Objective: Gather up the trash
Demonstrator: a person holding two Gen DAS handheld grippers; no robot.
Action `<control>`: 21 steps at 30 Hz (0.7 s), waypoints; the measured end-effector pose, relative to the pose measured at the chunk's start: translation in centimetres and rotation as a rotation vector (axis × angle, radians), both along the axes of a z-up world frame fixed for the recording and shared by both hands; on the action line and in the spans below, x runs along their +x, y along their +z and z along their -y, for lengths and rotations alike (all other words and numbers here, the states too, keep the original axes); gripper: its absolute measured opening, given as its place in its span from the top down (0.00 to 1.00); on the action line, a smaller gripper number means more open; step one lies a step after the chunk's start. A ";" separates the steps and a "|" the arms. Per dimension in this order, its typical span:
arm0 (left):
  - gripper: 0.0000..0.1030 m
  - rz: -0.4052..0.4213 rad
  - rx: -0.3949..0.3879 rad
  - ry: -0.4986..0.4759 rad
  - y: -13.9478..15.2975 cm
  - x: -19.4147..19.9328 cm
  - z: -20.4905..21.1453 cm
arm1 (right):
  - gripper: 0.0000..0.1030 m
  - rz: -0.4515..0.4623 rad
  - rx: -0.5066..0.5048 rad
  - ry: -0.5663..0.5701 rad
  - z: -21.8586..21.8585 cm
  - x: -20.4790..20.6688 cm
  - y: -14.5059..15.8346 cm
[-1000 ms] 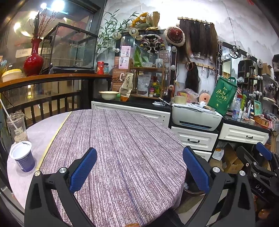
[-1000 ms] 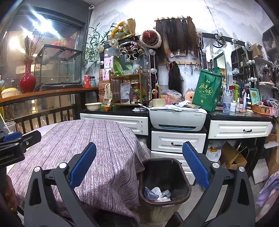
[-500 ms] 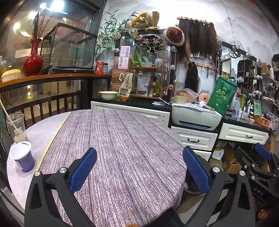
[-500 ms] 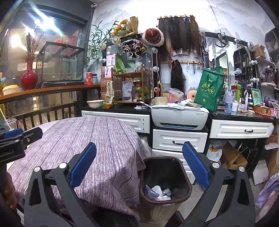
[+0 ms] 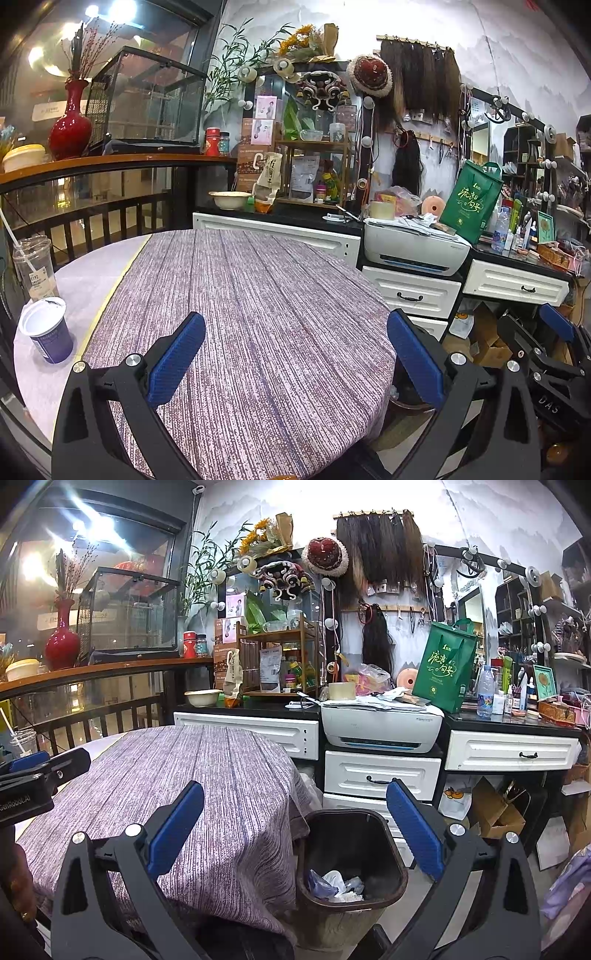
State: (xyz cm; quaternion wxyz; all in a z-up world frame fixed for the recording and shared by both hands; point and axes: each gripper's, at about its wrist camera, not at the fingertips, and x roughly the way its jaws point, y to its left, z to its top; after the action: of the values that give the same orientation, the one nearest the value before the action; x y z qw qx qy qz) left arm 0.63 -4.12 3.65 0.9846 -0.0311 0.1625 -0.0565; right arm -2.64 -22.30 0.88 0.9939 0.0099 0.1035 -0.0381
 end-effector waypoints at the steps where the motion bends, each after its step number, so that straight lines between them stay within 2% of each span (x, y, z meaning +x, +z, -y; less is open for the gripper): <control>1: 0.05 0.000 0.000 0.000 0.0 0.0 0.1 | 0.06 -0.001 0.000 0.001 0.0 0.0 -0.1; 21: 0.05 -0.001 -0.001 -0.002 -0.1 -0.1 0.1 | 0.06 -0.005 0.003 0.001 -0.1 0.1 -0.1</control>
State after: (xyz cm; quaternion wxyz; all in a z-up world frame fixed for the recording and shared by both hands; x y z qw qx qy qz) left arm 0.58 -4.24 3.59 0.9844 -0.0313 0.1631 -0.0573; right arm -2.58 -22.16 0.75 0.9936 0.0112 0.1061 -0.0373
